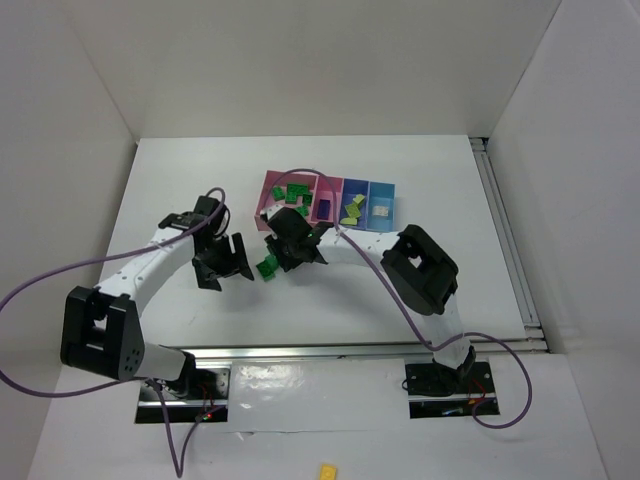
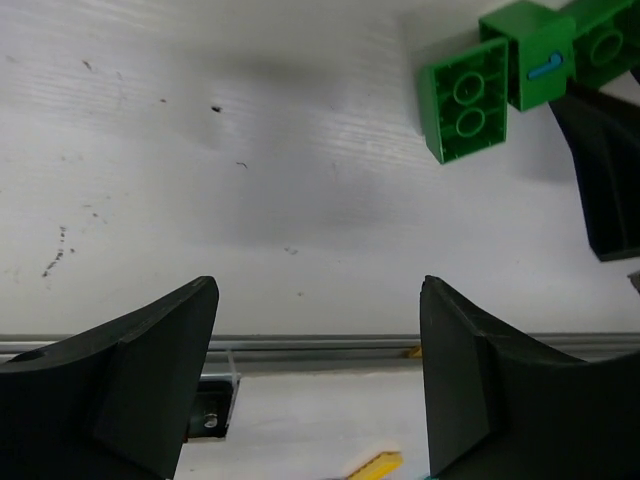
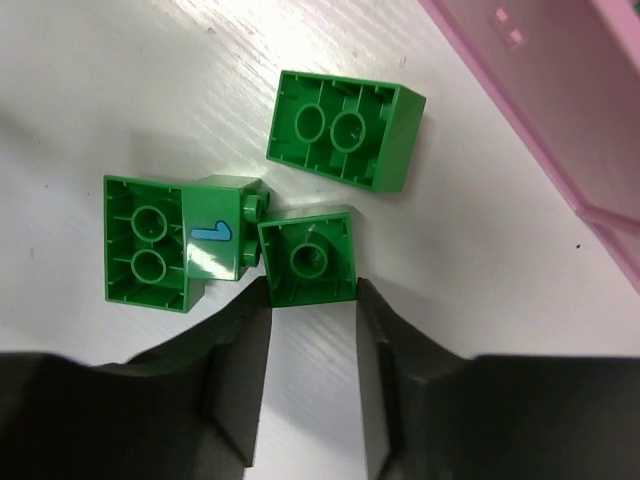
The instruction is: Sort the legos into containers by color
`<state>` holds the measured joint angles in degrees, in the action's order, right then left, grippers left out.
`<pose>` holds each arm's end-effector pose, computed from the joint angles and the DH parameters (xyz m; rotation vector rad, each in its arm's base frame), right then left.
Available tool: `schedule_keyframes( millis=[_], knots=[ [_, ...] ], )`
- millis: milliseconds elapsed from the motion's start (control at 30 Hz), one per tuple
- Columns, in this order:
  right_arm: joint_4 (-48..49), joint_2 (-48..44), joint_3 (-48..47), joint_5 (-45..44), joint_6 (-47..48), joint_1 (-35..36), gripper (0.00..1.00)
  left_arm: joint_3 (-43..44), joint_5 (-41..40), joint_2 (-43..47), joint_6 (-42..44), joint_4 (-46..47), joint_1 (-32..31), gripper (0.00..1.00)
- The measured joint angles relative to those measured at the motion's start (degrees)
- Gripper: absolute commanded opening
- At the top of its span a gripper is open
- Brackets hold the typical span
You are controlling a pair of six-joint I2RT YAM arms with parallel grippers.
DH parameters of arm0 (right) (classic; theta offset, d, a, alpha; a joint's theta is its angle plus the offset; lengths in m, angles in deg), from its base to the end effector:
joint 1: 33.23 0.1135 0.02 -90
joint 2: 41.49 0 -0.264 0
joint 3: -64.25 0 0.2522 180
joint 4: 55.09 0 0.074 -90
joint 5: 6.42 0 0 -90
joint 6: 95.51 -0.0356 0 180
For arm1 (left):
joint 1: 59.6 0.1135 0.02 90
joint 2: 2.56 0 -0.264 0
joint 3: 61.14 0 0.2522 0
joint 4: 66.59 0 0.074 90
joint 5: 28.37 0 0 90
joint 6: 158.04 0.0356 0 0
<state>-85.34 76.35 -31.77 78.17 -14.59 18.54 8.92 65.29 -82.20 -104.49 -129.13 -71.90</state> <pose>0.2778 0.3472 0.1669 -0.8737 2.3474 0.3338 0.2485 -0.0565 0.2270 -0.5865 2.8108 -0.2700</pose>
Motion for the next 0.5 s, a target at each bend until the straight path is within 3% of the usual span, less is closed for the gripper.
schedule_keyframes(
  millis=[233,500],
  knots=[
    [0.85,-4.98,3.02,-1.77,-0.48,0.00,0.33,-0.59,1.66,-0.74,-0.26,2.40,-3.06,0.87],
    [0.79,-14.82,3.65,-7.85,-0.94,-0.44,0.34,-0.57,3.34,-8.44,-3.32,8.00,-4.31,0.84]
  ],
)
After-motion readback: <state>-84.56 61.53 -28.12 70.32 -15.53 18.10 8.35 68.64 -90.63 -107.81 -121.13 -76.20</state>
